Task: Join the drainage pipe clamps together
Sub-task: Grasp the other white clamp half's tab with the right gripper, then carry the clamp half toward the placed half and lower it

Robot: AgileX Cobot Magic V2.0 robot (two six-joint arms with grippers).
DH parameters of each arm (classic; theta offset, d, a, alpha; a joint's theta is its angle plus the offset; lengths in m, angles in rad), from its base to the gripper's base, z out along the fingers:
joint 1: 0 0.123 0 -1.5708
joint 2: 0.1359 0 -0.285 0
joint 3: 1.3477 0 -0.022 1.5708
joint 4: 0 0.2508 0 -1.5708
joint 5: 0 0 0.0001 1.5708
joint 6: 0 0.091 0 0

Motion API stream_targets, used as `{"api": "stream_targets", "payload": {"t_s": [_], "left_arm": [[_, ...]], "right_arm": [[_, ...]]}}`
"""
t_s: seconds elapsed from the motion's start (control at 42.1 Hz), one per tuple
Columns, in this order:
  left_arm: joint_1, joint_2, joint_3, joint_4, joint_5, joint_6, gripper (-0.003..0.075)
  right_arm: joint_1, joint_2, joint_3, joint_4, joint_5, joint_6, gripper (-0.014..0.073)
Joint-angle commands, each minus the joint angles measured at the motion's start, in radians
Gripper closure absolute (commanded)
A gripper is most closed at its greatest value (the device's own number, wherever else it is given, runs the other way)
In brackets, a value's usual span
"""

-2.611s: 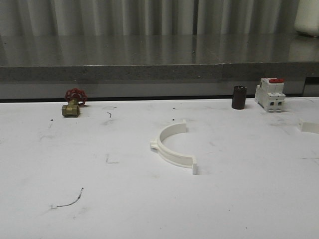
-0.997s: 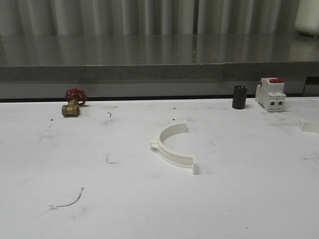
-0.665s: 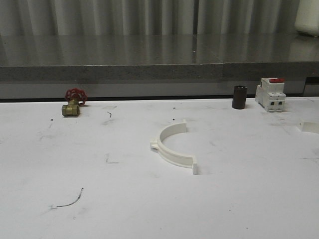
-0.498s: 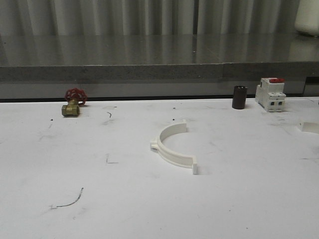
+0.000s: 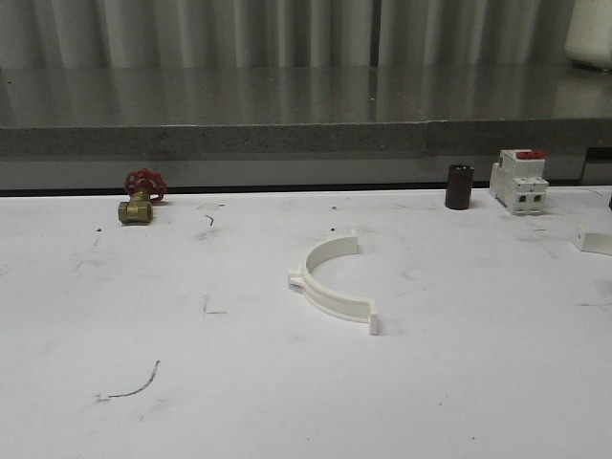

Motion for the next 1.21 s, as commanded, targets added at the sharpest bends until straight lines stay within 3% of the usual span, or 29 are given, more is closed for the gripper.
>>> {"api": "stream_targets", "payload": {"t_s": [0.0,0.142,0.285,0.522,0.902,1.187], "left_arm": [[-0.001,0.001,-0.024,-0.008,-0.073,-0.001,0.0419],[-0.001,0.001,-0.024,-0.008,-0.073,-0.001,0.0419],[-0.001,0.001,-0.024,-0.008,-0.073,-0.001,0.0419],[-0.001,0.001,-0.024,-0.008,-0.073,-0.001,0.0419],[-0.001,0.001,-0.024,-0.008,-0.073,-0.001,0.0419],[-0.001,0.001,-0.024,-0.008,-0.073,-0.001,0.0419]], "right_arm": [[-0.001,-0.046,-0.026,0.001,-0.025,-0.011,0.0433],[-0.001,-0.048,-0.032,0.001,-0.017,-0.011,0.0433],[0.0,-0.074,-0.086,0.008,0.086,-0.011,0.0433],[0.013,-0.245,-0.097,0.053,0.189,-0.011,0.0433],[0.247,-0.57,-0.097,0.053,0.413,0.067,0.0433],[0.368,-0.542,-0.107,0.044,0.406,0.149,0.0433]]}}
